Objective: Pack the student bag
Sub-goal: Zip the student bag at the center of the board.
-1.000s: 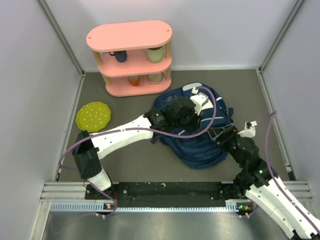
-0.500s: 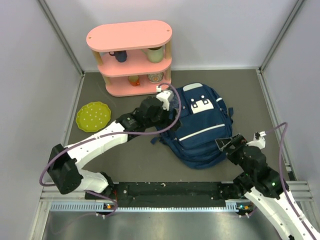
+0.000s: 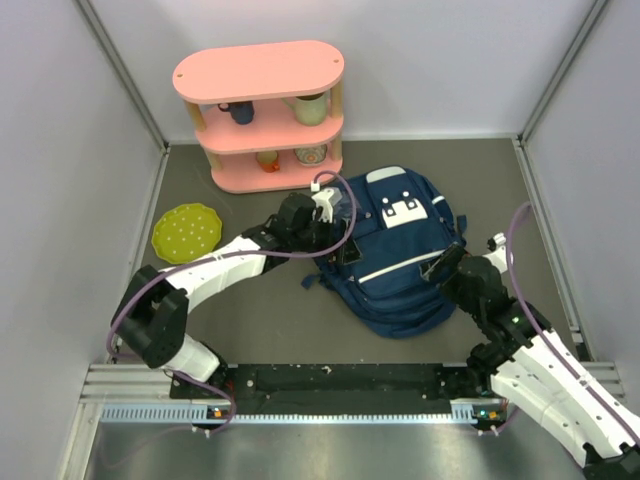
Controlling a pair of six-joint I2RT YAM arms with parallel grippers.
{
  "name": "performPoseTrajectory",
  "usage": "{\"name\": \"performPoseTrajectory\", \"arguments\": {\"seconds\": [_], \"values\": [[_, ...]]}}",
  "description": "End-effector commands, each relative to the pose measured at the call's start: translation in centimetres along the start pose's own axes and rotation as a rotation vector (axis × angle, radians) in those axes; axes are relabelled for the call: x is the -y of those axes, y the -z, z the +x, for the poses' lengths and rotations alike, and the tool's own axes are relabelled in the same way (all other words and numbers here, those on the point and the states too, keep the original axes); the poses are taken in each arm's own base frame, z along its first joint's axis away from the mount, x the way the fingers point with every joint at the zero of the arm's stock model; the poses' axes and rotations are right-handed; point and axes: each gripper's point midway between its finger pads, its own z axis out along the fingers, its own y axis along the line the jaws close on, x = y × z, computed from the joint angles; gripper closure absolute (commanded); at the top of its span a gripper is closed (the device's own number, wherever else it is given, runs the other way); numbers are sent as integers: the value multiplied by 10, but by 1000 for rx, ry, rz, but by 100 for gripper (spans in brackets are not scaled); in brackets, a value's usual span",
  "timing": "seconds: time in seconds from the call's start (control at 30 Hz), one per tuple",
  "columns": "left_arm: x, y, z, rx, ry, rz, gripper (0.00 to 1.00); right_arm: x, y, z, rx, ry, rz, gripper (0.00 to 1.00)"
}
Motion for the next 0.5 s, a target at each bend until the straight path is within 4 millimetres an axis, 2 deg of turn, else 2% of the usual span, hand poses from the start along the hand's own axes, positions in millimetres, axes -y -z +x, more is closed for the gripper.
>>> {"name": "performPoseTrajectory", "arguments": {"seconds": [0.0, 0.1, 0.13, 0.2, 0.23, 0.33, 0.37, 0.4, 0.47], "values": [[26, -7, -17, 27, -23, 143, 18, -22, -3, -28, 73, -8, -77, 6], [21, -16, -11, -3, -8, 141, 19, -20, -11, -27, 43, -1, -87, 6], [25, -19, -16, 14, -19, 161, 19, -19, -15, -26, 34, 4, -85, 7], [23, -25, -13, -3, -13, 164, 21, -13, -21, -28, 30, 7, -74, 6], [24, -26, -15, -1, -14, 168, 22, -22, -21, -29, 22, 7, -120, 7], [20, -33, -16, -6, -6, 163, 26, -23, -28, -27, -2, 21, -135, 10], [19, -35, -16, -4, -5, 164, 29, -23, -32, -25, -16, 29, -133, 11], [19, -36, -18, -2, -4, 162, 38, -23, -34, -25, -19, 43, -136, 18], [19, -38, -18, -4, 5, 164, 49, -30, -38, -25, -36, 51, -162, 23]]}}
